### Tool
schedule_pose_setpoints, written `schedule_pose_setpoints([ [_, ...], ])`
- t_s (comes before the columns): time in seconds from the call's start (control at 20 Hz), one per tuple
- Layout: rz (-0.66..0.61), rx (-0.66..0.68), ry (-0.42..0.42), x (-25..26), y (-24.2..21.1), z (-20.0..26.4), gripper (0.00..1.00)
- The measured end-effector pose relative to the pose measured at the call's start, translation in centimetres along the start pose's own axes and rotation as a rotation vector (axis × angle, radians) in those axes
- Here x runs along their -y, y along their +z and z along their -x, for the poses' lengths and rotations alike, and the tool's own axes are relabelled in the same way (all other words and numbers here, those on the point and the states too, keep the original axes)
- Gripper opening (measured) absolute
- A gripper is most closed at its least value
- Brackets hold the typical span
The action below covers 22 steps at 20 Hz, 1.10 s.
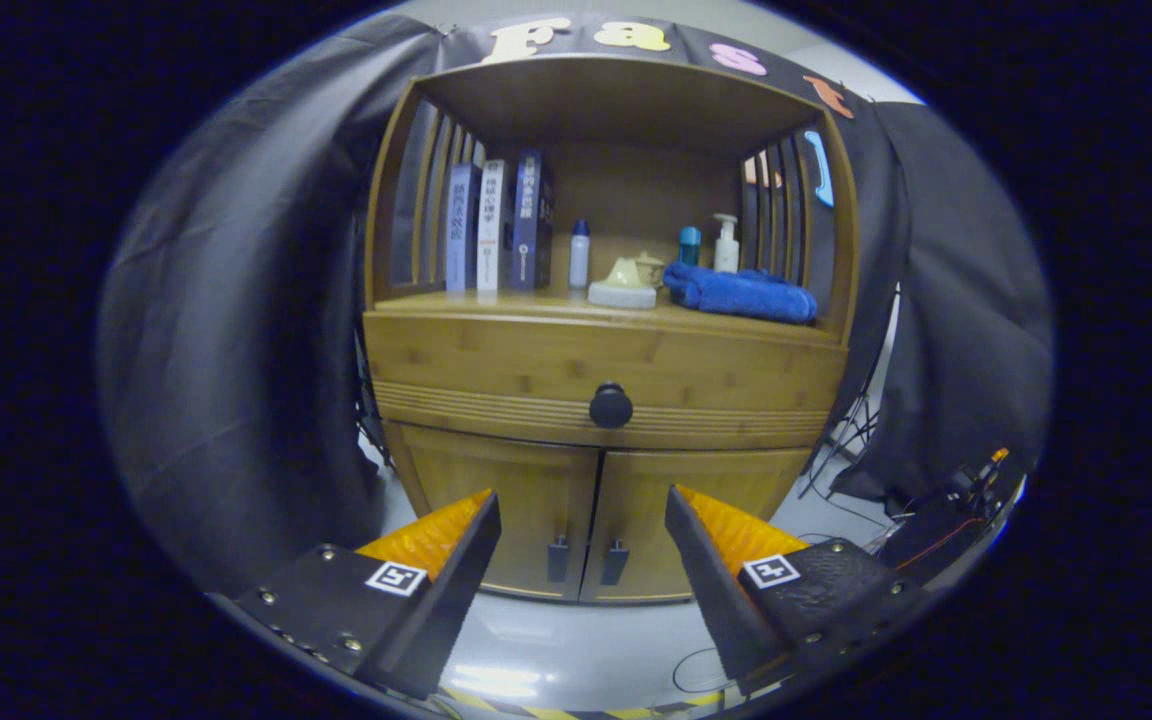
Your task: Pull open the drawer, take out the items inside it, and place them on the countertop above the cabinet.
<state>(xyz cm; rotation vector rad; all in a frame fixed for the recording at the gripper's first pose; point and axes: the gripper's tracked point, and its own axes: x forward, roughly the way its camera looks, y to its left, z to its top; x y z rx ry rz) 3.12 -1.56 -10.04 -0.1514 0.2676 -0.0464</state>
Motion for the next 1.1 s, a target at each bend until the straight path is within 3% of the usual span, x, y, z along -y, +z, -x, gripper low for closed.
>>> schedule_pose_setpoints([
  [0.15,0.01,0.07,0.011,-0.2,3.9,3.4,0.99],
  [0.5,-0.135,0.205,0.051,-0.7,13.6,11.3,0.99],
  [0.6,-0.126,0.262,0.058,-0.6,16.1,13.4,0.99],
  [0.9,-0.057,0.336,0.106,-2.0,19.3,17.3,0.99],
  [1.1,-0.1,0.349,0.106,-1.2,19.6,17.6,0.99],
])
